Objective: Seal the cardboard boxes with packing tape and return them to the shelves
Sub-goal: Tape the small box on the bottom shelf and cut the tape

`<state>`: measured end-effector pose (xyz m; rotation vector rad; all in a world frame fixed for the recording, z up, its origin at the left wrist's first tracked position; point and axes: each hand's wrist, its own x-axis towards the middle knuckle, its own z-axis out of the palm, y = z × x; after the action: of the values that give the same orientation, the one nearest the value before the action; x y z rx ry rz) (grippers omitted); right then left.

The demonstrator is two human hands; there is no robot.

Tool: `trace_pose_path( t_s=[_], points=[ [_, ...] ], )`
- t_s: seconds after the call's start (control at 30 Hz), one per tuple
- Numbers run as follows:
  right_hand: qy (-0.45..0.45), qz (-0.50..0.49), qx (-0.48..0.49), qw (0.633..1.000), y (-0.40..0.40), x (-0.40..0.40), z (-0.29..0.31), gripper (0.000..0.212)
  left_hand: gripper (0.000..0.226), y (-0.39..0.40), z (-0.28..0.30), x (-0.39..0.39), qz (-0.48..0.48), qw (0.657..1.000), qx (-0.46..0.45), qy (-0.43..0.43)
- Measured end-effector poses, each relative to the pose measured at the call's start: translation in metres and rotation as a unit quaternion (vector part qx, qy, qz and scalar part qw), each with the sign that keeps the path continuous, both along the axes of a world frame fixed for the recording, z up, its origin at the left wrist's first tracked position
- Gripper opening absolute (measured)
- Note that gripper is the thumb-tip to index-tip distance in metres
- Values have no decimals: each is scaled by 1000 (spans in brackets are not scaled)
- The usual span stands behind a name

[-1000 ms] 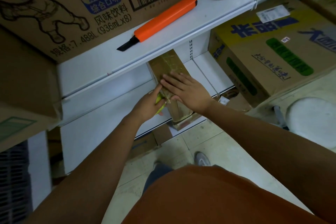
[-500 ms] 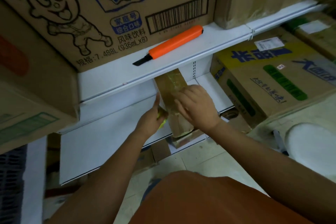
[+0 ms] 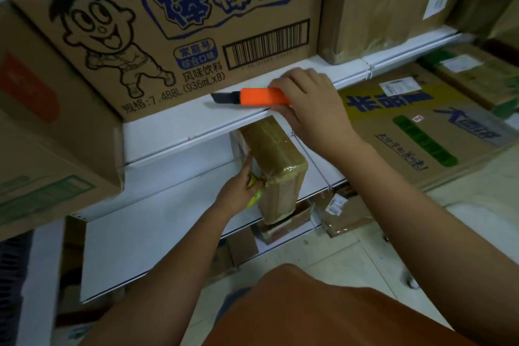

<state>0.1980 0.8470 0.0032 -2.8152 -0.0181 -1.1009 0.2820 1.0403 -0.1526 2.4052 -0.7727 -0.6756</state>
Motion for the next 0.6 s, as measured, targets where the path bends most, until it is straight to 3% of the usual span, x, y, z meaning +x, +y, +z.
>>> trace_pose_path(
  t_s=[0.07, 0.17, 0.3, 0.4, 0.5, 0.6],
  points=[
    [-78, -31, 58, 995, 3, -39, -35, 32, 77, -6, -1, -2, -5, 1000, -16, 15],
    [-11, -86, 230, 969, 11, -87, -96, 43, 73, -19, -1, -9, -1, 998, -38, 51],
    [129, -172, 463, 860, 10, -84, -146, 47, 71, -43, 1, -19, 5, 996, -44, 78],
    [134, -169, 595, 774, 8, -58, -153, 91, 74, -57, 0, -23, 22, 990, -69, 118],
    [101, -185, 652, 729, 3, -40, -157, 114, 87, -69, 2, -26, 21, 982, -83, 170],
    [92, -203, 653, 724, -7, -32, -153, 102, 96, -83, 4, -30, 23, 978, -74, 193]
  ],
)
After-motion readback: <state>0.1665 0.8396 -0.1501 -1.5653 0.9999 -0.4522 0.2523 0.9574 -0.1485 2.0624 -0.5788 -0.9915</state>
